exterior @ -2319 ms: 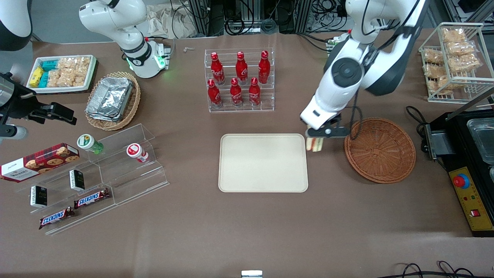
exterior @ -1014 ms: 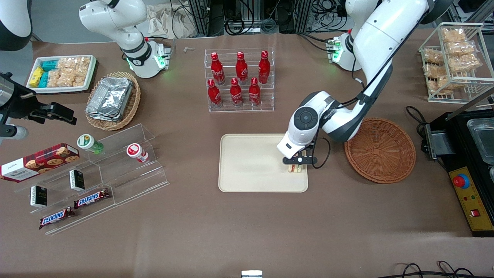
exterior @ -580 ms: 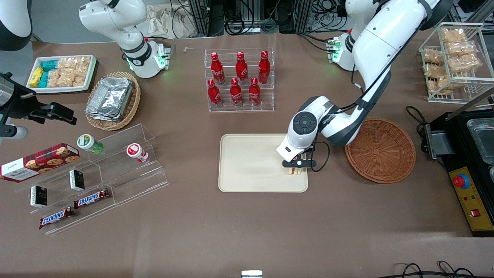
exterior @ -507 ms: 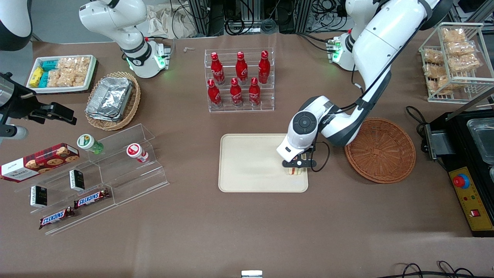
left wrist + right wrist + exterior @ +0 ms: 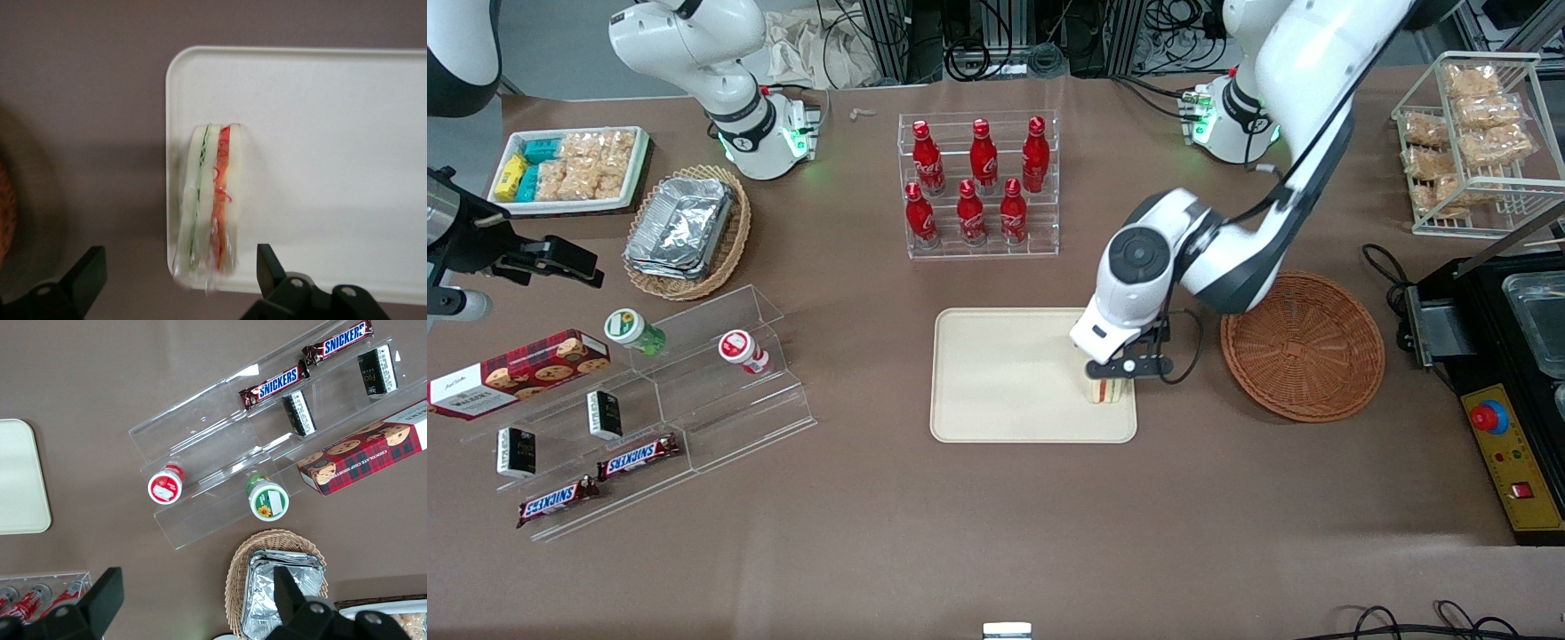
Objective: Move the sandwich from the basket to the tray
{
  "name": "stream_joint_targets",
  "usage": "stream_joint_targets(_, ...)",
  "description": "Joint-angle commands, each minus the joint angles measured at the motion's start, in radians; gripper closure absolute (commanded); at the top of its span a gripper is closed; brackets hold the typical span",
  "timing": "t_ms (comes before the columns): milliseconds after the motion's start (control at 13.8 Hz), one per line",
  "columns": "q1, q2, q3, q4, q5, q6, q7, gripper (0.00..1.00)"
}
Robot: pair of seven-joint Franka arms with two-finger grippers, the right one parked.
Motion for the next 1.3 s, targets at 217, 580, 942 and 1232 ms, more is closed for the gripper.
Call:
stream_joint_targets(217,0.013,-0.362,0.131,-0.013,-0.322,-0.209,0.225,0.00)
stream_joint_targets(580,-0.011,-0.376,0.323,0.176,-0.333,-0.435,0.462,0.00)
stream_joint_targets(942,-0.025,-0.417,0.532,0.219,-0.337,-0.565,0.806,0.00)
stream_joint_targets(1232,-0.025,-0.439,0.552,0.224,-0.318,-0.575,0.801,0.00)
